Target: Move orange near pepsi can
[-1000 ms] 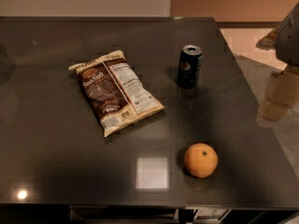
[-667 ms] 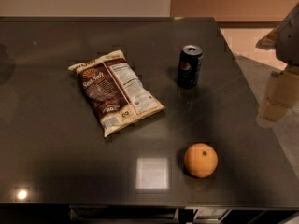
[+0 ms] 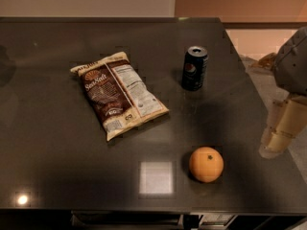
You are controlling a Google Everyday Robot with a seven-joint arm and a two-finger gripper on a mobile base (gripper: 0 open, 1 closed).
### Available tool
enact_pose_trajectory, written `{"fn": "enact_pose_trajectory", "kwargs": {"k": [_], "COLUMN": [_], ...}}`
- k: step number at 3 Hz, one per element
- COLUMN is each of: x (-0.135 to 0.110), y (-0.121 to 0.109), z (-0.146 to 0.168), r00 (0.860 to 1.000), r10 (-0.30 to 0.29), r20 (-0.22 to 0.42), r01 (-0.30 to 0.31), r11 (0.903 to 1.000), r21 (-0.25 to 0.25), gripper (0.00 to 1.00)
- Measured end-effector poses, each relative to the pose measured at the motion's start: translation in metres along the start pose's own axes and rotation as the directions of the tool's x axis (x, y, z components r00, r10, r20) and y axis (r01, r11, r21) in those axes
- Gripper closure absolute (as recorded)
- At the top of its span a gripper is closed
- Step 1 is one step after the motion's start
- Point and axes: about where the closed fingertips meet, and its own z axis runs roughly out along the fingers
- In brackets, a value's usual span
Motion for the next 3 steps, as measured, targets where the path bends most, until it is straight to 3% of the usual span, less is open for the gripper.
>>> {"fn": "enact_pose_trajectory", "kwargs": {"k": [1, 3], "x": [-0.012, -0.027], "y": [0.026, 0.053], "z": [0.022, 0.063], "r00": [0.996, 0.974], "r10": [-0.064, -0.161], "r20": [0.068, 0.158], "r01": [0.068, 0.174], "r11": [0.9965, 0.9819], "r21": [-0.049, -0.074], "gripper": [0.00, 0.00]}}
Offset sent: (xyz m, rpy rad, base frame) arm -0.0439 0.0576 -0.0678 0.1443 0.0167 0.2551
